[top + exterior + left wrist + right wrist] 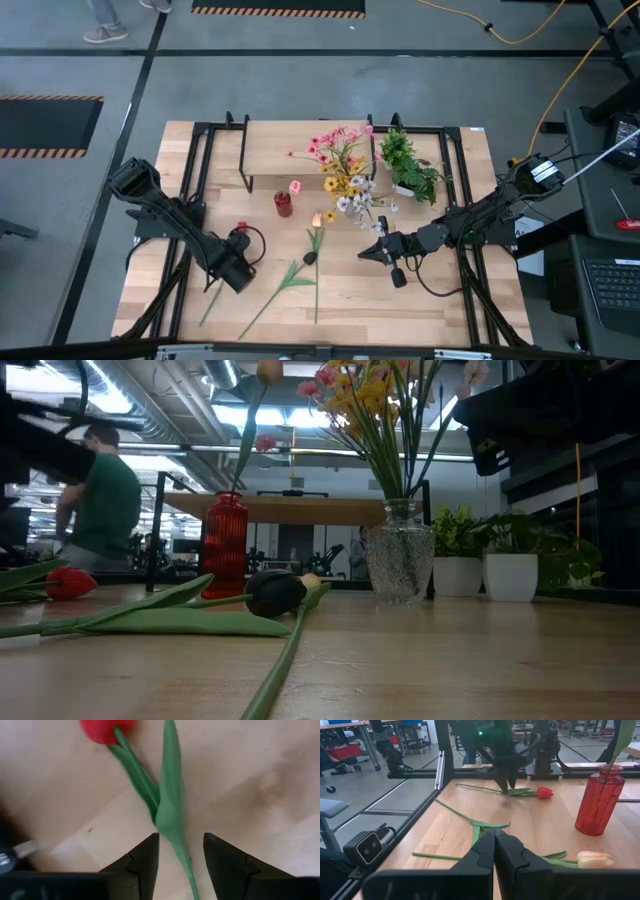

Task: Pick and place flowers into a vace then onto a shelf
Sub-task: Put the red flower into the red flower vase

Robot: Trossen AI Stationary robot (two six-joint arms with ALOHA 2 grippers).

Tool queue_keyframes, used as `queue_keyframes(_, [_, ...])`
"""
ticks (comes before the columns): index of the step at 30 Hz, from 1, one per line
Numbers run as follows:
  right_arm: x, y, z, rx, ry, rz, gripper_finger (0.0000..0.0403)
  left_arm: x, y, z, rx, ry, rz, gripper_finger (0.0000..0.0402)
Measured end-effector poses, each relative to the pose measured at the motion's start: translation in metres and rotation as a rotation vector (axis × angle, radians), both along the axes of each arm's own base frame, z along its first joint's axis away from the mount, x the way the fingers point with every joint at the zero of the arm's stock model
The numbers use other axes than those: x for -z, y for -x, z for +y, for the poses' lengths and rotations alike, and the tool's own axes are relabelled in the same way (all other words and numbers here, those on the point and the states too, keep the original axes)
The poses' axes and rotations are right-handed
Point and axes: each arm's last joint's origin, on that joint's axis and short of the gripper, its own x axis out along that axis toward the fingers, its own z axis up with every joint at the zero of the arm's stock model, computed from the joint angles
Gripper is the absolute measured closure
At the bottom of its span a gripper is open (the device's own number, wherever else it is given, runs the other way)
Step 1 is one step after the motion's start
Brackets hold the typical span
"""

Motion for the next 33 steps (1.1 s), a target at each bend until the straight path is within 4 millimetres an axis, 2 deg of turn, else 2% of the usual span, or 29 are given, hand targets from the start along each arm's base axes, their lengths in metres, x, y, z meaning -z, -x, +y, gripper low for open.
queue_keyframes(6, [0.000,0.000,0.000,0.000,0.000,0.000,0.0396,0.017,0.005,0.004,-0.012,0.024,-0.024,0.0256])
queue_keyframes(11, [0.000,0.000,0.000,0.000,0.001,0.000,0.0396,0.021,0.008,0.006,-0.019,0.026,-0.018,0.0276])
queue_keyframes(21, [0.001,0.000,0.000,-0.001,0.006,0.005,0.0396,0.021,0.007,0.005,0.022,0.046,-0.035,0.0388])
queue_keyframes(27, [0.001,0.000,0.000,-0.001,0.006,0.005,0.0396,0.019,0.007,0.005,0.041,0.052,-0.039,0.0394])
queue_keyframes(33, [0.001,0.000,0.000,0.000,0.008,0.010,0.0396,0.006,0.009,0.009,0.100,0.026,-0.123,0.0395])
